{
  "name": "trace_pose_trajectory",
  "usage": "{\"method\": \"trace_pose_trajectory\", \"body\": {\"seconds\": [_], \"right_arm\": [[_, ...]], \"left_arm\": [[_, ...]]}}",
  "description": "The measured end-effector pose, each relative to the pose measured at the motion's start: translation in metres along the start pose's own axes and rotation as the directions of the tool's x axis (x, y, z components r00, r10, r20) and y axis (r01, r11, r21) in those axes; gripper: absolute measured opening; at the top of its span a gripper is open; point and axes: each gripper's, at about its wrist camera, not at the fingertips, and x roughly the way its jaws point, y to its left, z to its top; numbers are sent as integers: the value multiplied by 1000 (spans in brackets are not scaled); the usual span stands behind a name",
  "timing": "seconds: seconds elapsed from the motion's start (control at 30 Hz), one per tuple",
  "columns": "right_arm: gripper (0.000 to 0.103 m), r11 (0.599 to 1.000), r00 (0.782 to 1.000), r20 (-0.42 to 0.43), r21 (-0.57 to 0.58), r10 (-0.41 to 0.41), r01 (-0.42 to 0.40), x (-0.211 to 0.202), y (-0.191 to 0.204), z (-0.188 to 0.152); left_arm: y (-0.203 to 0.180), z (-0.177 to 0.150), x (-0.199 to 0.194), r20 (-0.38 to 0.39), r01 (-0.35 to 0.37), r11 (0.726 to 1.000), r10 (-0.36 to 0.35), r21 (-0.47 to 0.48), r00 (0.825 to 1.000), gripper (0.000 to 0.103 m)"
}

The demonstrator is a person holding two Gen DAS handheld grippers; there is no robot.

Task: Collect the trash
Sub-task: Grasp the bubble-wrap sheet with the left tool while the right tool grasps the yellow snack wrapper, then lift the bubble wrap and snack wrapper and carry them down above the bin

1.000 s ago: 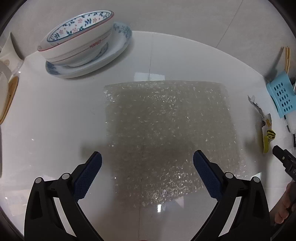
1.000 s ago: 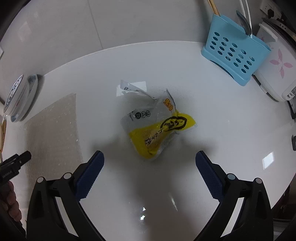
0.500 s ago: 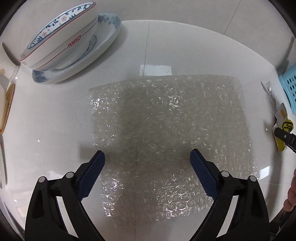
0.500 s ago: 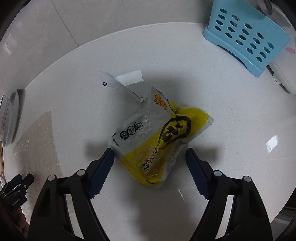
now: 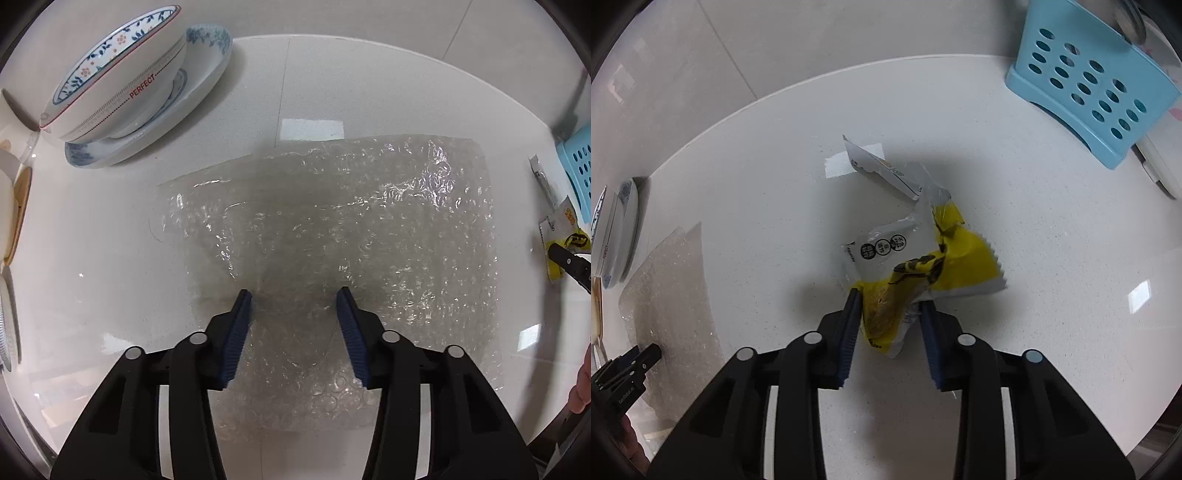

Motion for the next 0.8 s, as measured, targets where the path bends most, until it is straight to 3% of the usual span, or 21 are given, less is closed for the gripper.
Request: {"method": "trace_pose_trajectory", "body": {"seconds": [0.17,0.33,0.8], "right_arm": [[21,1000,1000,2,-19,0,0,1,0,11],[14,998,1000,6,-54,-8,9,1,6,11],[13,987,996,88,-159,4,10,-39,25,-13]], "left_arm": [[-4,3,-2,-12,2,1000,-2,5,1000,21],[-16,5,-4,-13,-18,1000,18,23,1000,15],[-20,-7,-36,40,8,999,-9,32,999,9]]}}
